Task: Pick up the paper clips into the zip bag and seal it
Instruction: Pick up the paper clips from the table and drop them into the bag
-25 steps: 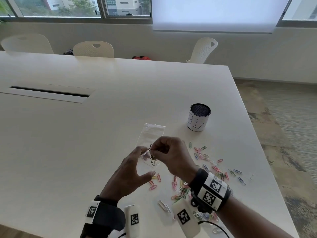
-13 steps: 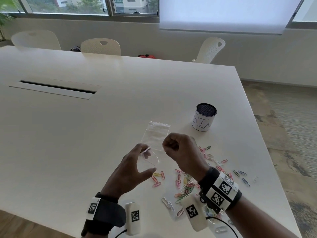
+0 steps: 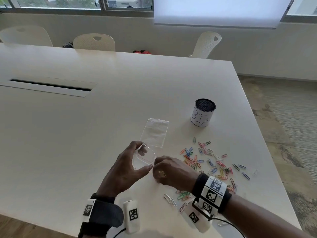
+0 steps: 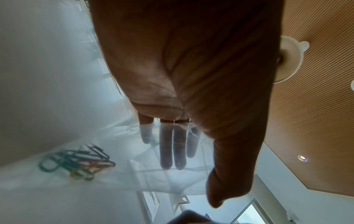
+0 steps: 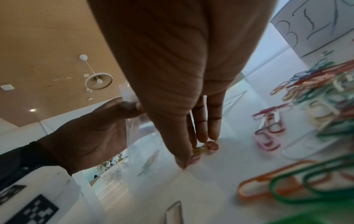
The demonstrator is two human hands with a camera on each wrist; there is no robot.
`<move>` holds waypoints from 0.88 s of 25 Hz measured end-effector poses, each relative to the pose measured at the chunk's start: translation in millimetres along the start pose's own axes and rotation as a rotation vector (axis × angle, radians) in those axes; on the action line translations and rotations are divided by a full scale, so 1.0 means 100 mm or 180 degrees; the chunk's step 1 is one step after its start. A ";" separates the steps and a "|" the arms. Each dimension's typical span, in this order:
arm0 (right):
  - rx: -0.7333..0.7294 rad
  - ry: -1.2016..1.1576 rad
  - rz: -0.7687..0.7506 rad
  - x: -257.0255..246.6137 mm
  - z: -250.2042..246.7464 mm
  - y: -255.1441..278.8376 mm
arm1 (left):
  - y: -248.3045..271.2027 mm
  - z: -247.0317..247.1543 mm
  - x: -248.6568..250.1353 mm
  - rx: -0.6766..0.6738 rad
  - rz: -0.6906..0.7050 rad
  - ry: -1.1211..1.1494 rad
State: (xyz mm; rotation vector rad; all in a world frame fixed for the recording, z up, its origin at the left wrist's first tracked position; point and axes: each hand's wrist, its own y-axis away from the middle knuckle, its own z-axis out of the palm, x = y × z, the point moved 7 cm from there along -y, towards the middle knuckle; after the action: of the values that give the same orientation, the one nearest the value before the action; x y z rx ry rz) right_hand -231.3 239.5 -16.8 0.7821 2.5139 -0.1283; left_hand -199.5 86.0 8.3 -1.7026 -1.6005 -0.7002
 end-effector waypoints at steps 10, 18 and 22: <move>-0.0805 0.0086 -0.0440 -0.08 0.08 0.48 | -0.01 0.04 -0.02 -0.0087 0.0070 -0.0010; -0.0097 0.0301 -0.0100 0.23 -0.23 0.47 | -0.03 0.05 -0.03 -0.0137 0.0069 0.0000; -0.0327 0.0145 -0.0462 0.01 -0.08 0.42 | -0.04 0.07 -0.01 -0.0173 0.0120 -0.0055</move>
State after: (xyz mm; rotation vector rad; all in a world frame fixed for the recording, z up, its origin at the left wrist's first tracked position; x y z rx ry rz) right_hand -211.9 276.5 -8.0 0.5680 2.5964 -0.0305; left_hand -204.2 91.0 3.3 -1.7777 -1.5700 -0.7182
